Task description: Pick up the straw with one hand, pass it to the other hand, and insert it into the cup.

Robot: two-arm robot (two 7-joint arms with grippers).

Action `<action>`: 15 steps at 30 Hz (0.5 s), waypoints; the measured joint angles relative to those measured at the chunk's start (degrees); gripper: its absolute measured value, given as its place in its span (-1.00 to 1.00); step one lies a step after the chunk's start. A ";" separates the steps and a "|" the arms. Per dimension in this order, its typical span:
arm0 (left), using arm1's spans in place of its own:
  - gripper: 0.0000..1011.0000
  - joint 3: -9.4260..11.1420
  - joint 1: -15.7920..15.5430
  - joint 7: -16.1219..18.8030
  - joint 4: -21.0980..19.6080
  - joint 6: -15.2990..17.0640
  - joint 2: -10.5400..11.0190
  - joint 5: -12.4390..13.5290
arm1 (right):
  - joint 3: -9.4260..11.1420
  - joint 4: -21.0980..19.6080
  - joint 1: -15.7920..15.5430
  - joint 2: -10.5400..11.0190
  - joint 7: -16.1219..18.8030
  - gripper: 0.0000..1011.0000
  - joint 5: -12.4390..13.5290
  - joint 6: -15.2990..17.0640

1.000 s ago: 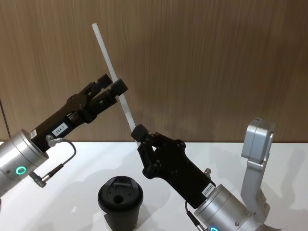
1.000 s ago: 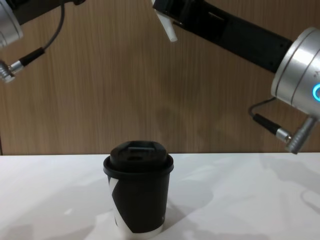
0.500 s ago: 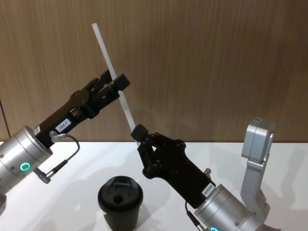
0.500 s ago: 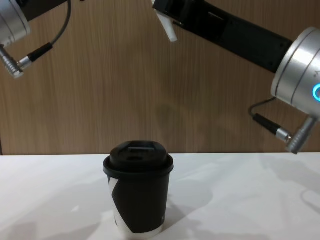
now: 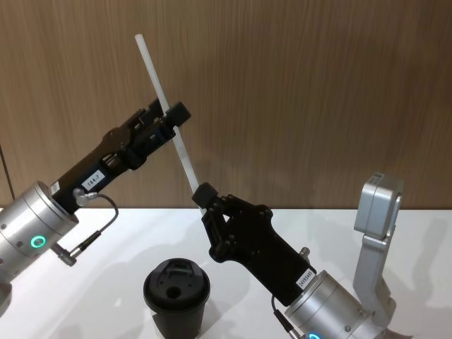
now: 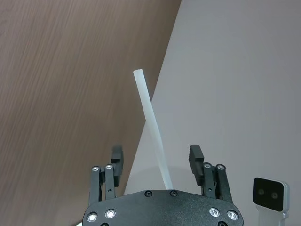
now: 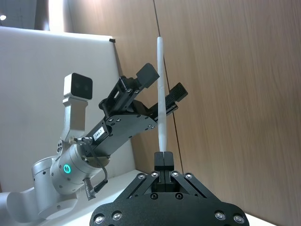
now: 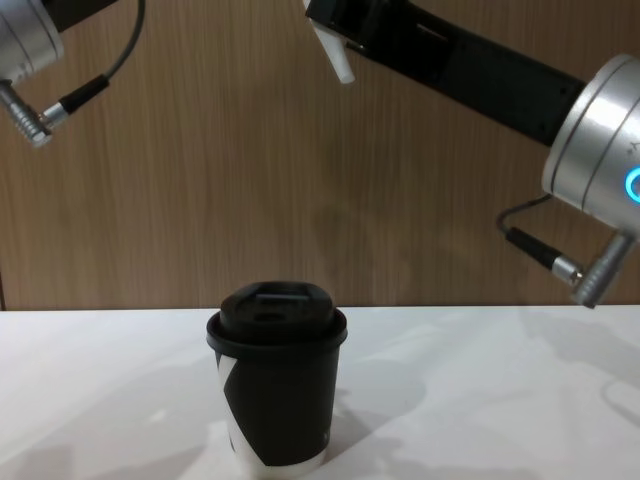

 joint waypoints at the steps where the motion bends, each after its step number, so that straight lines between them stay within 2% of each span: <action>1: 0.79 0.04 -0.02 0.04 -0.01 -0.04 0.00 -0.03 | 0.00 0.00 0.00 0.00 0.00 -1.00 0.00 0.00; 15: -0.07 0.94 -0.75 0.44 0.12 -0.33 0.07 -0.69 | 0.00 0.00 0.00 0.00 0.00 -1.00 0.00 0.00</action>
